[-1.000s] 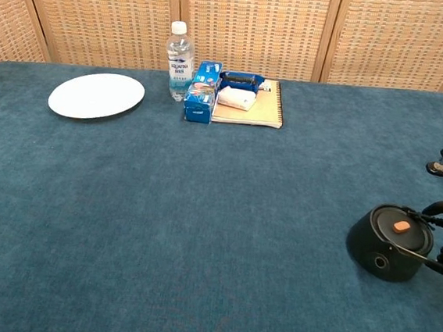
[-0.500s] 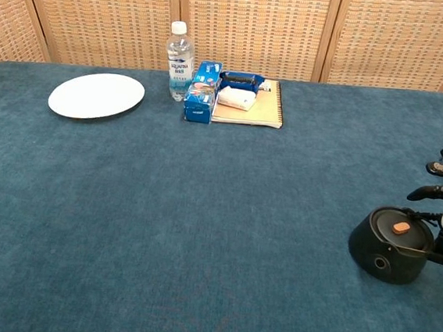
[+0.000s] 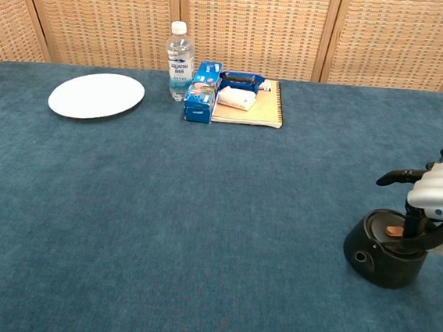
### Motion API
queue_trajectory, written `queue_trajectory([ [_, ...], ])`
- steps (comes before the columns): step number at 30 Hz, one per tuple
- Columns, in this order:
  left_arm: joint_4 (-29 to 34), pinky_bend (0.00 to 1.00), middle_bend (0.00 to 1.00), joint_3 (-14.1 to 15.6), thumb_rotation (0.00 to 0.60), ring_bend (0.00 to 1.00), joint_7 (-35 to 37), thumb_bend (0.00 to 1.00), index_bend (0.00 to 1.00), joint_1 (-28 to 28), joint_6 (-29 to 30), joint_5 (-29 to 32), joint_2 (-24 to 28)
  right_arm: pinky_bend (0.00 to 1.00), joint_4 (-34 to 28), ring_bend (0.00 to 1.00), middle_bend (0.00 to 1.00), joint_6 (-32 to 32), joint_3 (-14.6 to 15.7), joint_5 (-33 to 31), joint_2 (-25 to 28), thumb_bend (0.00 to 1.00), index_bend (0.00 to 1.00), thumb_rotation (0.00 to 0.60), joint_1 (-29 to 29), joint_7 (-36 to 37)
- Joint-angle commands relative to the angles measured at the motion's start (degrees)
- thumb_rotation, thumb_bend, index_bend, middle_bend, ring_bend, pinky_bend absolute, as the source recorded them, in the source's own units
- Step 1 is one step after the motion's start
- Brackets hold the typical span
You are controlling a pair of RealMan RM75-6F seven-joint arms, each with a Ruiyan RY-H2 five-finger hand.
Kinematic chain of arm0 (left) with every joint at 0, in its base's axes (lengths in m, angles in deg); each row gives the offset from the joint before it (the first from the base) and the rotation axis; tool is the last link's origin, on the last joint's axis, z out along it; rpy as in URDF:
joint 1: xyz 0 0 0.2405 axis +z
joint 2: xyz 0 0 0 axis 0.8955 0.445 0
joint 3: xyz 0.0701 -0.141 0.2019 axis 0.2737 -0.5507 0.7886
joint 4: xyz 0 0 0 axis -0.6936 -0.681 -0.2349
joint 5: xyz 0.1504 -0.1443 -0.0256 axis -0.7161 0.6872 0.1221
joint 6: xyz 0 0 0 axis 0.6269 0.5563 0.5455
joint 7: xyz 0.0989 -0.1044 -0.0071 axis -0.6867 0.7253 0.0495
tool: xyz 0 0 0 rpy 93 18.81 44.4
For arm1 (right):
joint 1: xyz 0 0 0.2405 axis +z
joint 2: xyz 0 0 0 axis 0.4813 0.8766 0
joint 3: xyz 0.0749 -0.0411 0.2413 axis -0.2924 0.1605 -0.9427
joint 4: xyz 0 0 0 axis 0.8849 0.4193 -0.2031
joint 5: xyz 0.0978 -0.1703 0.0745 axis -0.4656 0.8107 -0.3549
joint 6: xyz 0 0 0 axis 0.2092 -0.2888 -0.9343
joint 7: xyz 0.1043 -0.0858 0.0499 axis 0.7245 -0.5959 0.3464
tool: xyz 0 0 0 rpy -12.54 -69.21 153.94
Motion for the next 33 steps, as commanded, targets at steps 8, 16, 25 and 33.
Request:
queue_trajectory([
  [8,-0.04,0.0,0.0,0.01,0.6,0.0,0.22,0.0,0.0,0.08,0.08,-0.01,0.08,0.0,-1.99,0.61,0.85,-1.27,-2.49,-4.46,0.13,0.0,0.95,0.403,0.76,-2.64],
  [16,-0.13,0.0,0.0,0.05,0.6,0.0,0.12,0.0,0.0,0.02,-0.08,0.02,-0.05,0.0,-5.07,0.62,0.92,0.35,-4.62,-11.24,-1.17,0.0,1.0,0.212,-1.31,-9.08],
  [25,0.03,0.0,0.0,0.01,0.6,0.0,-0.1,0.0,0.0,0.04,-0.03,0.18,-0.05,0.0,-4.57,0.7,1.0,1.97,-5.32,-11.89,-2.77,0.0,1.0,0.213,-1.97,-8.15],
  [33,0.0,0.0,0.0,-0.06,0.6,0.0,0.19,0.0,0.0,0.03,-0.05,0.19,0.06,0.0,-3.33,0.8,1.0,4.33,-5.39,-9.76,-4.08,0.52,1.0,0.234,-2.47,-6.73],
])
